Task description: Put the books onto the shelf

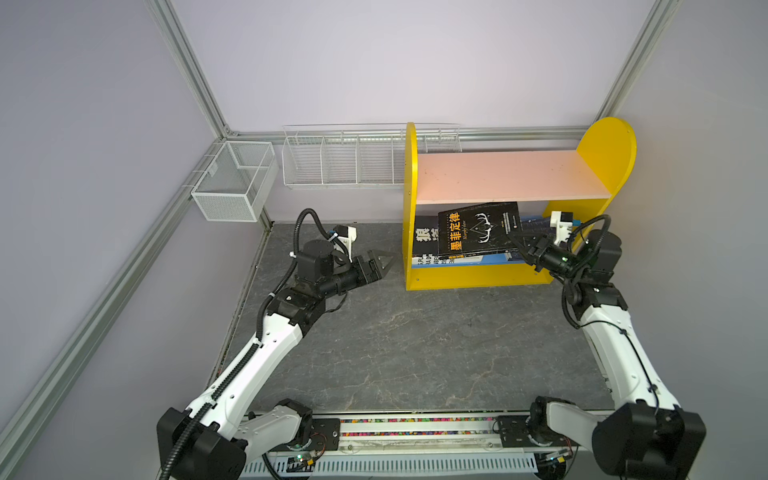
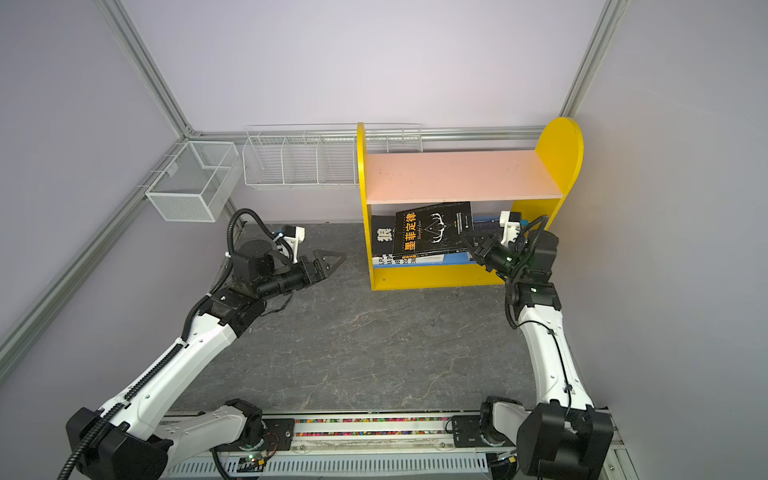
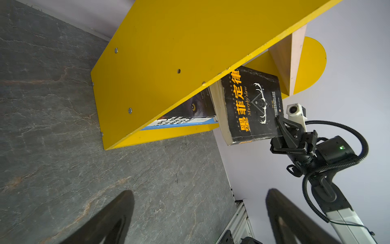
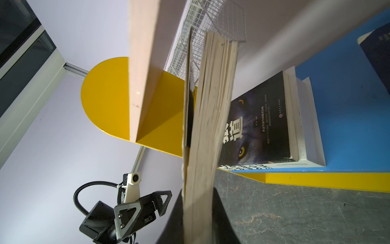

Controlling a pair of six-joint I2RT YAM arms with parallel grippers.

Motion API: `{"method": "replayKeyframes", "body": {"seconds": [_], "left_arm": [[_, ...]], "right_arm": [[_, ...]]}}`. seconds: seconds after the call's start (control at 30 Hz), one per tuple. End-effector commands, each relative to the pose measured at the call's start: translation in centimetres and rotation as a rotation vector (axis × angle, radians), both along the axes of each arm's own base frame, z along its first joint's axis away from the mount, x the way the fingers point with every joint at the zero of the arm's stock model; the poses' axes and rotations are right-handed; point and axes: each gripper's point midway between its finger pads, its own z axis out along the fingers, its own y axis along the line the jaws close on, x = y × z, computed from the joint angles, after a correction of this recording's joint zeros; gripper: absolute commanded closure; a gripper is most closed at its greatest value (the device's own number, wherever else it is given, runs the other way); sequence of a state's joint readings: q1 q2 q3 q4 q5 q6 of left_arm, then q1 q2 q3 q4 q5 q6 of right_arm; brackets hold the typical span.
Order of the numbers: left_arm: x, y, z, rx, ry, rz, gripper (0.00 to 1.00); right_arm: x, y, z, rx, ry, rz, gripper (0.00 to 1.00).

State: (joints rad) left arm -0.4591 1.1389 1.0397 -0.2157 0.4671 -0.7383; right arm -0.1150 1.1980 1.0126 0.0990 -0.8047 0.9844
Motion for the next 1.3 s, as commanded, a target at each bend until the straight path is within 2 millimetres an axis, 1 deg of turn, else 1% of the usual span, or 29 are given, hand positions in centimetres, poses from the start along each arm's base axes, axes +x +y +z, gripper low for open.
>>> {"method": "replayKeyframes", "body": {"seconds": [0.0,0.17,0.27,0.37,0.5,0.8,1.0,1.27], "left_arm": [[0.5,0.5,-1.6,0.041,0.010,0.026,0.02],[0.6,0.5,-2.3,0.034,0.020,0.033,0.01],[0.7,0.4,-2.7,0.032,0.023,0.030,0.01],[0.9,0.3,-3.0,0.036,0.029,0.030,0.01],[1.2,0.1,-3.4,0.034,0.037,0.026,0.01],[1.8,-0.1,-3.7,0.028,0.044,0.025,0.01],[2.0,-0.1,-3.8,0.030,0.048,0.027,0.01],[2.6,-0.1,-4.2,0.029,0.058,0.035,0.01]], "right_arm": [[0.8,0.6,4.0,-0.030,-0.196,-0.003,0.93],[2.6,1.5,3.6,0.002,-0.205,0.018,0.93],[3.8,2.0,2.9,0.026,-0.200,0.042,0.93],[4.5,2.9,2.3,0.031,-0.207,0.072,0.93],[5.3,4.3,2.0,0.003,-0.206,0.106,0.92],[7.2,6.0,0.3,0.001,-0.174,0.147,0.93],[8.3,6.4,-0.7,0.003,-0.163,0.156,0.93],[8.8,7.0,-2.2,0.003,-0.129,0.167,0.93]]}}
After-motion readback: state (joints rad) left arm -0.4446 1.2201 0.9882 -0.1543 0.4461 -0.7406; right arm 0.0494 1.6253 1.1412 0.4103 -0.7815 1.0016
